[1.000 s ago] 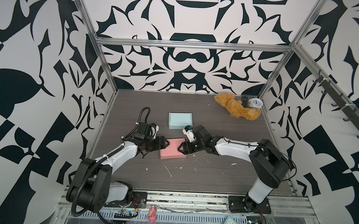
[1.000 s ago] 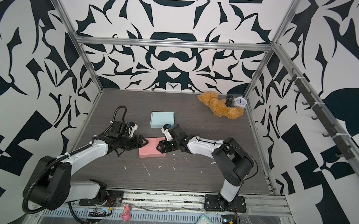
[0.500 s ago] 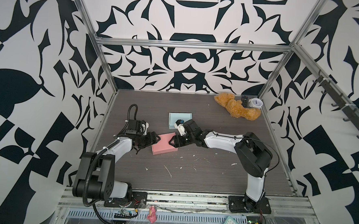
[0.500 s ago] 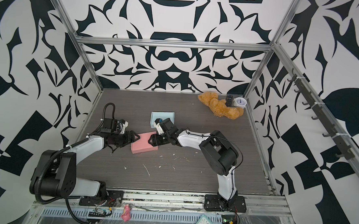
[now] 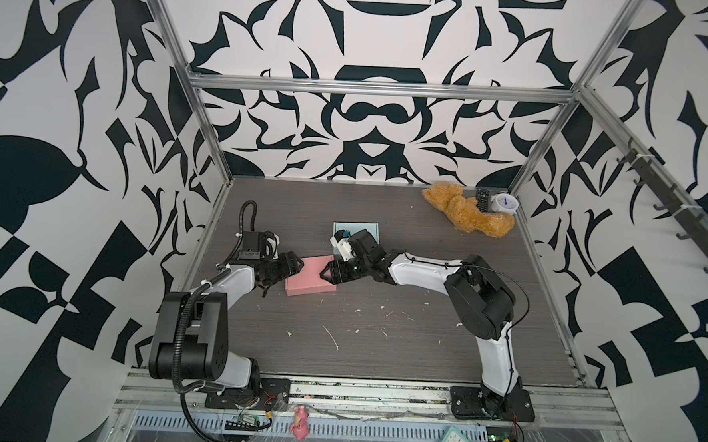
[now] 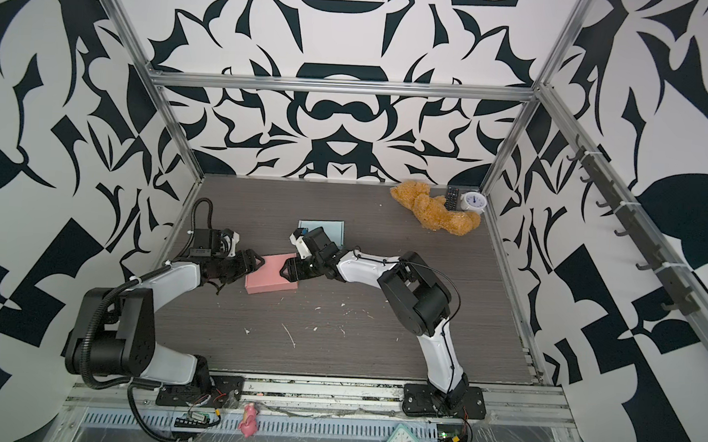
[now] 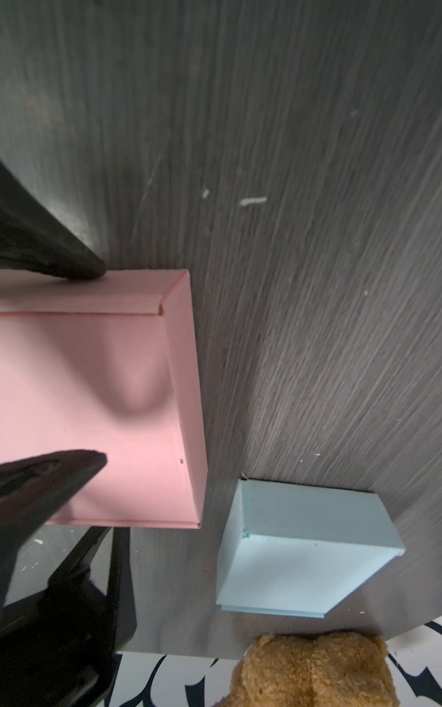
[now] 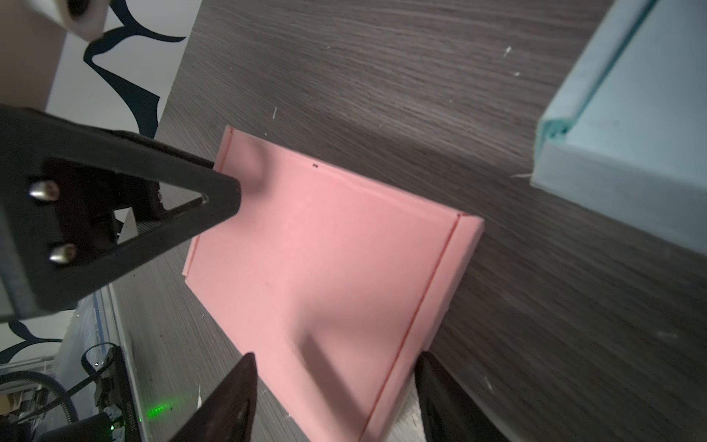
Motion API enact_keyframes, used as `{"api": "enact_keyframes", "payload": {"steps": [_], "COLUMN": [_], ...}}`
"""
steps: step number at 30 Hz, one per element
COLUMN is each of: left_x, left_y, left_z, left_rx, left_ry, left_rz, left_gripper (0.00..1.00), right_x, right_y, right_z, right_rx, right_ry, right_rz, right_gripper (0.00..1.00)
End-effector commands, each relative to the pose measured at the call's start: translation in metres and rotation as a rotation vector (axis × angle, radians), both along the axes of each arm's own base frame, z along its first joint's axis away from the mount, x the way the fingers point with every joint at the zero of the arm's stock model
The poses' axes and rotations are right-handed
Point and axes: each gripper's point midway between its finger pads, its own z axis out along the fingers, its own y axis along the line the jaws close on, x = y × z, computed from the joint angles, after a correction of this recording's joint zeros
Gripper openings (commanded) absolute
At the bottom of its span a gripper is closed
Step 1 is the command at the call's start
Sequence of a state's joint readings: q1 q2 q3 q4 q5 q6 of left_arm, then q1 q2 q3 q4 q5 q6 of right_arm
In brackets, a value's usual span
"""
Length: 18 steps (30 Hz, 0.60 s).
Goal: Fold the paper box
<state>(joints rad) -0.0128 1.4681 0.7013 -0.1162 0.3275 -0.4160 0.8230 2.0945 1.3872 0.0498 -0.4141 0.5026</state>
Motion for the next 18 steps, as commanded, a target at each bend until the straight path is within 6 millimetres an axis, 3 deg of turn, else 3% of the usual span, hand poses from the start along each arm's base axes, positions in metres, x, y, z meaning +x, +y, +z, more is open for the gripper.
{"api": "enact_keyframes", "payload": {"steps": [1,12,16,18], "left_x": [0.01,0.032,0.037,0.036], "left_y": [-0.006,0.011,0.014,0.016], "left_z": [0.011,0.0,0.001,0.003], "left_rx": [-0.003,-0.02,-0.03,-0.025], "left_ry": [-0.043,-0.034,-0.036,-0.03], "left_rz": [-0.032,0.022,0.034,0.045], "left_gripper": [0.73,0.73,0.84,0.95], "right_x": [-0.012,-0.005,-0.002,-0.001], "right_y": [0.039,0.057,0.056,0.055], "right_z": [0.041,0.037,0.035,0.038], "right_rx": [0.146,0.157,0.15,0.161], "right_ry": [-0.038,-0.025,-0.032,-0.041], "right_rz": [0.099,0.114,0.103,0.091], "right_gripper": [0.67,0.67,0.67,0.69]}}
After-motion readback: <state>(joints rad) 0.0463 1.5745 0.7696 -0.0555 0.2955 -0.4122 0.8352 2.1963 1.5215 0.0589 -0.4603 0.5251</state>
